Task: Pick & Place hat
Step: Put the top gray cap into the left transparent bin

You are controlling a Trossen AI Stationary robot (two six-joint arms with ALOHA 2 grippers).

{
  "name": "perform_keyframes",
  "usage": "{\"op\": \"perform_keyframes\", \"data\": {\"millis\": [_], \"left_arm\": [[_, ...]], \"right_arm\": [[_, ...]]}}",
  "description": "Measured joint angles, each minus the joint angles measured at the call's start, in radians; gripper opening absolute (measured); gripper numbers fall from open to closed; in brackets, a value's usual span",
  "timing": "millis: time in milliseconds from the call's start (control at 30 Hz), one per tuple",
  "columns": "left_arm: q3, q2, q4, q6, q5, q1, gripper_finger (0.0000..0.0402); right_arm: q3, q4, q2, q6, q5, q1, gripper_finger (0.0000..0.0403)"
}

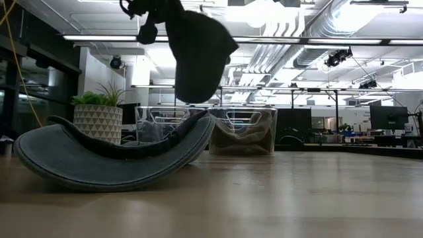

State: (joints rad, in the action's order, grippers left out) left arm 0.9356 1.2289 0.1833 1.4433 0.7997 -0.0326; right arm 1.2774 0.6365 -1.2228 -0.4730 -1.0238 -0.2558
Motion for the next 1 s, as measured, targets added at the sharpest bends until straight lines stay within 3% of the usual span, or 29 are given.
{"op": "perform_keyframes", "data": {"millis": [367, 1000], "left_arm": [[0.000, 0.000, -0.001, -0.060, 0.264, 0.021, 0.0000], [0.000, 0.004, -0.024, -0.047, 0.018, 0.298, 0.0000]], "right_arm": [[0.000, 0.123, 0.000, 0.254, 0.124, 0.000, 0.0181], [0.000, 0.161, 0.000, 0.316, 0.137, 0.001, 0.0181]]}}
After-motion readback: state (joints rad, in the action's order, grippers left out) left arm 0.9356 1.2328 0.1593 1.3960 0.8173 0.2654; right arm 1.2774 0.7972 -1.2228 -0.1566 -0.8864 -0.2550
